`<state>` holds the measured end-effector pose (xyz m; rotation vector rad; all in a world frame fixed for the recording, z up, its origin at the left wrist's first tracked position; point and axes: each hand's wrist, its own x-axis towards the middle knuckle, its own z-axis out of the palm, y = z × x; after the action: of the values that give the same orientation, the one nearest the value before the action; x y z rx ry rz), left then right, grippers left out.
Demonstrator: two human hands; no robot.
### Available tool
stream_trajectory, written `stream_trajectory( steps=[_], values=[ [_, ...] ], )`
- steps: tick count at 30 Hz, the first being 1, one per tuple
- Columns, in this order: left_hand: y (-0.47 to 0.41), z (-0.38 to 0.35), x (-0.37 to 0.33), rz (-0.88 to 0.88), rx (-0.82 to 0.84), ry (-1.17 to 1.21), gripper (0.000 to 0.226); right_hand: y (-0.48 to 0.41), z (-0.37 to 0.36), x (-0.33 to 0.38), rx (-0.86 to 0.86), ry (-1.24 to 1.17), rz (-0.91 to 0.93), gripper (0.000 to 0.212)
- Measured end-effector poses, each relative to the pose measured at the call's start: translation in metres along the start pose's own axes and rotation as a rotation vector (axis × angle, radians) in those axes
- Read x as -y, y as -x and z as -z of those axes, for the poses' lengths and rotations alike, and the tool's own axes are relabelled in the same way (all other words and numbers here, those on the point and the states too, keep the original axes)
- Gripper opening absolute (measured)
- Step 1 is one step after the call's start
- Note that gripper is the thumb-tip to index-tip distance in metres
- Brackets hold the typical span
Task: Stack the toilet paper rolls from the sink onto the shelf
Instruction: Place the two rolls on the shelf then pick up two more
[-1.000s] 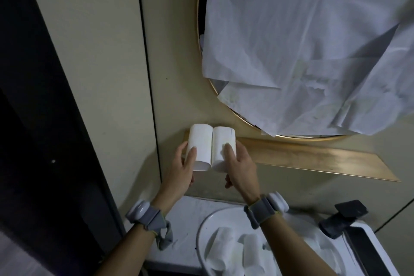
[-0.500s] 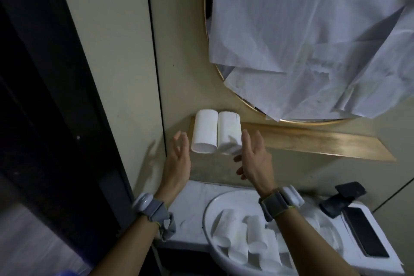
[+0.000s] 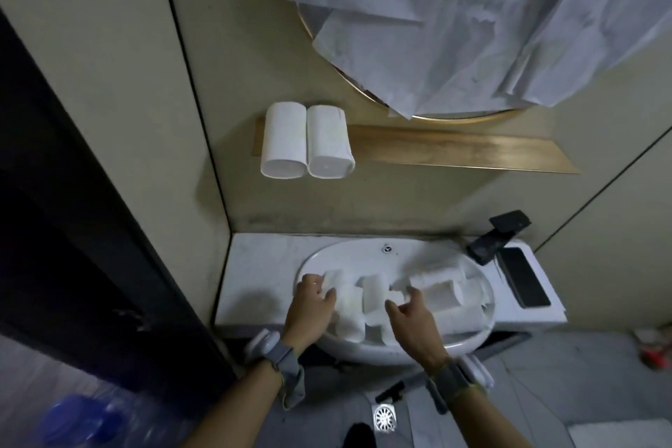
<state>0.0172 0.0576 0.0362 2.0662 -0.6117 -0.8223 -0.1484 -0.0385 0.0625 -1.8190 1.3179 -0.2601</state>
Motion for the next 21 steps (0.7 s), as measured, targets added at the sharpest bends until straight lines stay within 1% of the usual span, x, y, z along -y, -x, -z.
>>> stream_trajectory(
  steps=[3,5,7,9,12,16,18,19,21],
  values=[
    [-0.015,-0.021,0.004,0.008,0.040,-0.189,0.057,-0.005,-0.001,-0.020,0.064,0.009,-0.038,0.058],
    [-0.027,-0.034,0.001,0.048,0.043,-0.337,0.068,-0.011,0.000,-0.031,0.099,0.006,-0.056,0.059],
    [-0.038,-0.045,-0.001,0.107,0.059,-0.433,0.078,-0.019,0.003,-0.036,0.123,0.025,-0.079,0.058],
    [-0.052,-0.058,0.002,0.175,0.082,-0.454,0.085,-0.034,0.007,-0.042,0.153,0.061,-0.102,0.060],
    [-0.071,-0.076,0.013,0.239,0.051,-0.453,0.090,-0.061,0.012,-0.051,0.195,0.104,-0.110,0.064],
    [-0.087,-0.083,0.011,0.295,0.038,-0.605,0.087,-0.100,0.012,-0.063,0.249,0.141,-0.102,0.063],
    [-0.085,-0.079,0.000,0.322,0.017,-0.590,0.082,-0.115,0.009,-0.062,0.279,0.147,-0.112,0.063],
    [-0.086,-0.076,-0.001,0.356,-0.017,-0.537,0.079,-0.124,0.002,-0.059,0.300,0.167,-0.099,0.066],
    [-0.081,-0.071,-0.008,0.410,-0.029,-0.322,0.076,-0.134,-0.012,-0.057,0.253,0.254,-0.023,0.074]
  ],
)
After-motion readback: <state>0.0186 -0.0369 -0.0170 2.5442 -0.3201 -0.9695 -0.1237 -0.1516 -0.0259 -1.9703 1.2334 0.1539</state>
